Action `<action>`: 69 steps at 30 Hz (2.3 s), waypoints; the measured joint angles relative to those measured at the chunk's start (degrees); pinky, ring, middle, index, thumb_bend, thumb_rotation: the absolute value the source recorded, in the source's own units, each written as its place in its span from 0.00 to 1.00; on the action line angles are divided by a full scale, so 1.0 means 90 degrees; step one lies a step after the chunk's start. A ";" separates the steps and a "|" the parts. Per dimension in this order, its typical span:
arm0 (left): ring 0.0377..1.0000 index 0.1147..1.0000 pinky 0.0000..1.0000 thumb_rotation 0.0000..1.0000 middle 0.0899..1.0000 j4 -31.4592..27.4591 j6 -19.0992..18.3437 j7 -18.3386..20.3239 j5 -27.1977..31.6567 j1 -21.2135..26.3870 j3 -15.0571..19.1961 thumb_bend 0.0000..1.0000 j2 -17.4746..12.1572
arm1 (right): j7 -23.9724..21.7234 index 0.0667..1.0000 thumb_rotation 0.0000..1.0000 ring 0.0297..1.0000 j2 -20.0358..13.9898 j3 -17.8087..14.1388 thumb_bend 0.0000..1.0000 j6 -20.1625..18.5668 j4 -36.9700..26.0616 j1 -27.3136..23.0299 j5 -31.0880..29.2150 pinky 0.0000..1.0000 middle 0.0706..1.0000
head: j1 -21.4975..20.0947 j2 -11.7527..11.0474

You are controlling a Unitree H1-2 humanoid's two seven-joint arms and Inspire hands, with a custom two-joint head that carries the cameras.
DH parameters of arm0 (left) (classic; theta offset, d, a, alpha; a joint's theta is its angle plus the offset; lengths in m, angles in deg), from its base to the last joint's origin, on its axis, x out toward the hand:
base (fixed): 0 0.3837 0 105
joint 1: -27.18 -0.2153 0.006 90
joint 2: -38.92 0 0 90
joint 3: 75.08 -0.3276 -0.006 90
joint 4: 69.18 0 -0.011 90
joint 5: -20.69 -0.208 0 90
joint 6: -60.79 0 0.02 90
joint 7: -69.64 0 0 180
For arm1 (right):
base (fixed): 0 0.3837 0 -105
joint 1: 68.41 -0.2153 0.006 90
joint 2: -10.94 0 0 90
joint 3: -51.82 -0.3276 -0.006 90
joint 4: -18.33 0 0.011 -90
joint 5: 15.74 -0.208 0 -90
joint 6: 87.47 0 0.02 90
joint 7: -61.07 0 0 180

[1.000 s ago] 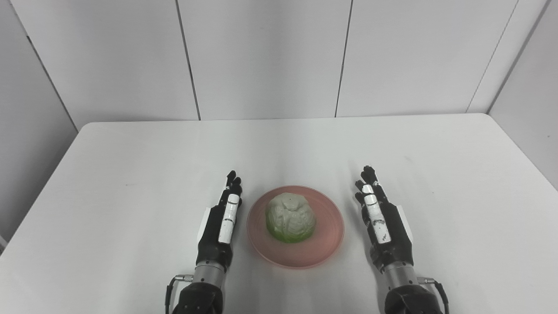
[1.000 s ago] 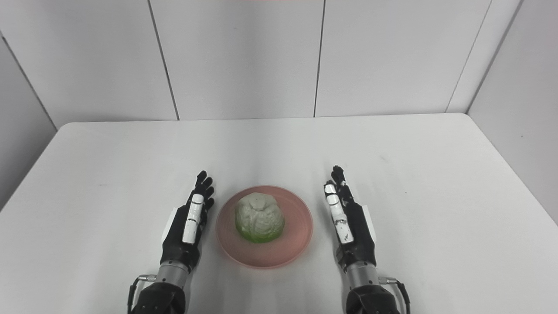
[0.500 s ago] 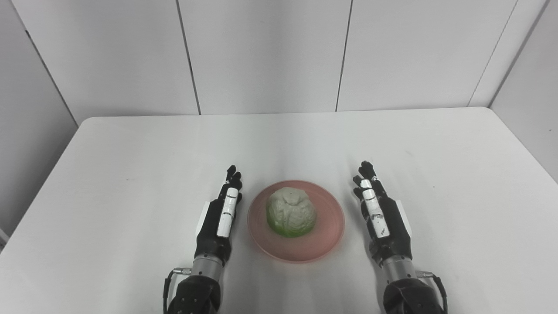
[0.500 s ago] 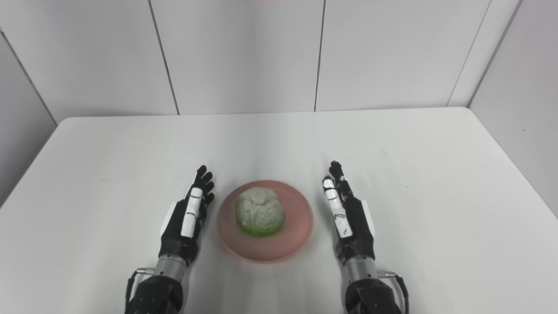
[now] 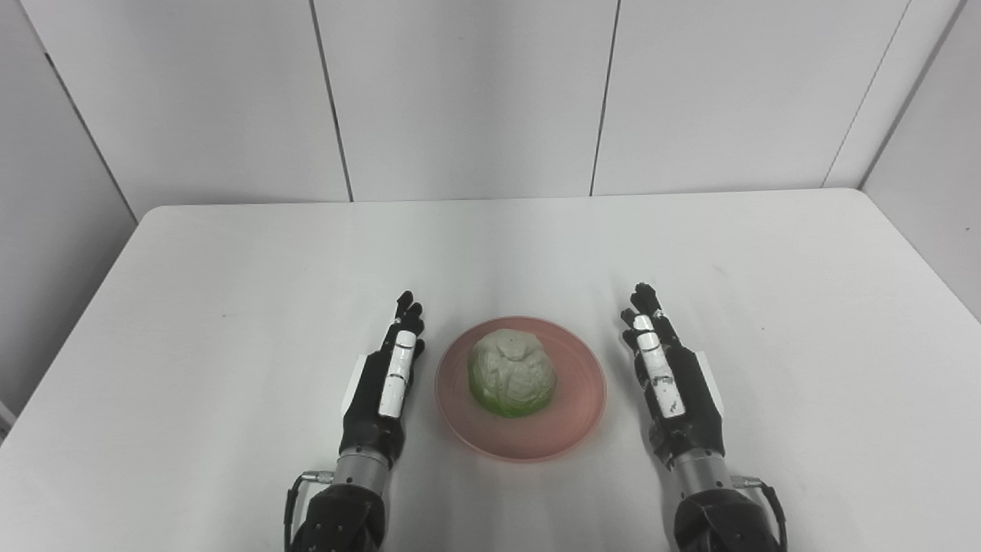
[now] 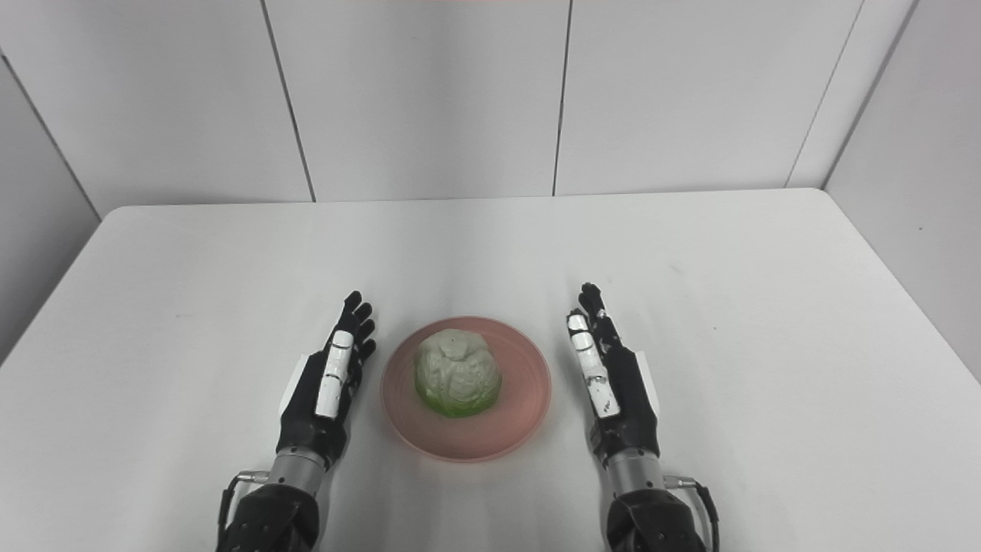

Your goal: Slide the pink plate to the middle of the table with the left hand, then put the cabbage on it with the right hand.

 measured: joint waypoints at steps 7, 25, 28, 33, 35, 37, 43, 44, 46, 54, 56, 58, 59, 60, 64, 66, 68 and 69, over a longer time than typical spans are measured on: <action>1.00 1.00 1.00 1.00 1.00 0.0027 0.0025 0.0004 0.0004 0.0003 0.0006 0.71 -0.0009 | -0.0001 0.94 0.79 0.95 -0.0001 0.0010 0.72 -0.0006 0.0004 -0.0016 -0.0004 0.99 0.96 | -0.0020 -0.0039; 1.00 1.00 1.00 1.00 1.00 0.0226 0.0334 0.0004 0.0004 0.0009 0.0006 0.69 -0.0028 | -0.0017 0.93 0.74 0.95 0.0000 0.0006 0.72 -0.0003 0.0241 -0.0061 -0.0017 0.99 0.96 | -0.0117 -0.0205; 1.00 1.00 1.00 1.00 1.00 0.0272 0.0405 0.0005 0.0004 0.0012 0.0010 0.69 -0.0037 | -0.0027 0.97 0.80 0.98 -0.0040 0.0068 0.70 0.0016 0.0299 -0.0071 0.0133 1.00 0.99 | -0.0195 -0.0244; 1.00 1.00 1.00 1.00 1.00 0.0403 0.0531 0.0014 0.0006 0.0038 0.0023 0.70 -0.0048 | -0.0123 0.97 0.85 0.96 -0.0453 0.0516 0.77 0.0091 0.0445 -0.0223 0.0995 0.93 0.96 | -0.0341 -0.0283; 1.00 1.00 1.00 1.00 1.00 0.0412 0.0531 0.0032 0.0005 0.0045 0.0022 0.69 -0.0054 | 0.0104 0.95 0.82 0.93 -0.0641 0.0735 0.86 0.0090 0.0421 -0.0282 0.1930 0.92 0.92 | -0.0391 -0.0342; 1.00 1.00 1.00 1.00 1.00 0.0420 0.0534 0.0054 0.0005 0.0052 0.0021 0.69 -0.0063 | 0.0381 0.94 0.81 0.93 -0.0767 0.0875 0.88 0.0092 0.0292 -0.0334 0.2818 0.92 0.91 | -0.0429 -0.0380; 1.00 1.00 1.00 1.00 1.00 0.0578 0.0717 0.0129 -0.0001 0.0121 0.0006 0.66 -0.0125 | 0.0438 0.97 0.61 0.97 -0.0995 0.1077 0.89 0.0518 0.0119 -0.0707 0.3221 0.93 0.97 | -0.0517 -0.0527; 1.00 1.00 1.00 1.00 1.00 0.0604 0.0730 0.0129 -0.0001 0.0138 0.0006 0.66 -0.0125 | 0.0326 0.97 0.58 0.97 -0.1039 0.1154 0.89 0.0573 0.0098 -0.0736 0.3183 0.93 0.97 | -0.0527 -0.0556; 1.00 1.00 1.00 1.00 1.00 0.0658 0.0739 0.0130 -0.0001 0.0190 0.0005 0.66 -0.0125 | 0.0190 0.97 0.51 0.96 -0.1081 0.1276 0.88 0.0692 0.0098 -0.0751 0.3170 0.93 0.97 | -0.0527 -0.0566; 1.00 1.00 1.00 1.00 1.00 0.0729 0.0785 0.0148 0.0000 0.0233 0.0007 0.64 -0.0126 | -0.0336 0.95 0.44 0.89 -0.1400 0.1570 0.91 0.0749 -0.0175 -0.0969 0.3730 0.79 0.94 | -0.0469 -0.0586; 1.00 1.00 1.00 1.00 1.00 0.0732 0.0794 0.0148 0.0000 0.0236 0.0007 0.64 -0.0128 | -0.0506 0.93 0.43 0.87 -0.1494 0.1693 0.92 0.0748 -0.0226 -0.1141 0.3914 0.78 0.92 | -0.0469 -0.0586; 1.00 1.00 1.00 1.00 1.00 0.0738 0.0796 0.0148 0.0000 0.0247 0.0000 0.64 -0.0127 | -0.0630 0.92 0.42 0.86 -0.1527 0.1779 0.94 0.0749 -0.0226 -0.1263 0.4085 0.78 0.91 | -0.0449 -0.0566; 1.00 1.00 1.00 1.00 1.00 0.0737 0.0797 0.0148 -0.0001 0.0249 -0.0010 0.63 -0.0127 | -0.0655 0.92 0.41 0.85 -0.1530 0.1832 0.94 0.0750 -0.0225 -0.1297 0.4134 0.77 0.90 | -0.0440 -0.0557; 1.00 1.00 1.00 1.00 1.00 0.0735 0.0800 0.0149 -0.0001 0.0248 -0.0014 0.62 -0.0128 | -0.0683 0.91 0.39 0.85 -0.1530 0.1883 0.96 0.0751 -0.0218 -0.1321 0.4199 0.76 0.89 | -0.0439 -0.0557; 1.00 1.00 1.00 1.00 1.00 0.0737 0.0825 0.0162 -0.0001 0.0249 -0.0015 0.60 -0.0129 | -0.0765 0.91 0.35 0.84 -0.1514 0.2067 0.98 0.0763 -0.0070 -0.1331 0.4352 0.75 0.89 | -0.0449 -0.0518; 1.00 1.00 1.00 1.00 1.00 0.0739 0.0854 0.0163 0.0000 0.0248 -0.0009 0.59 -0.0127 | -0.0852 0.92 0.33 0.85 -0.1536 0.2119 0.98 0.0762 0.0090 -0.1337 0.4442 0.77 0.90 | -0.0449 -0.0518; 1.00 1.00 1.00 1.00 1.00 0.0739 0.0874 0.0162 0.0000 0.0248 -0.0006 0.60 -0.0126 | -0.0931 0.92 0.31 0.85 -0.1574 0.2166 0.99 0.0761 0.0151 -0.1337 0.4509 0.77 0.89 | -0.0449 -0.0508; 1.00 1.00 1.00 1.00 1.00 0.0739 0.0874 0.0161 0.0000 0.0248 -0.0003 0.60 -0.0126 | -0.0952 0.92 0.31 0.85 -0.1580 0.2171 0.99 0.0761 0.0159 -0.1337 0.4532 0.77 0.89 | -0.0449 -0.0508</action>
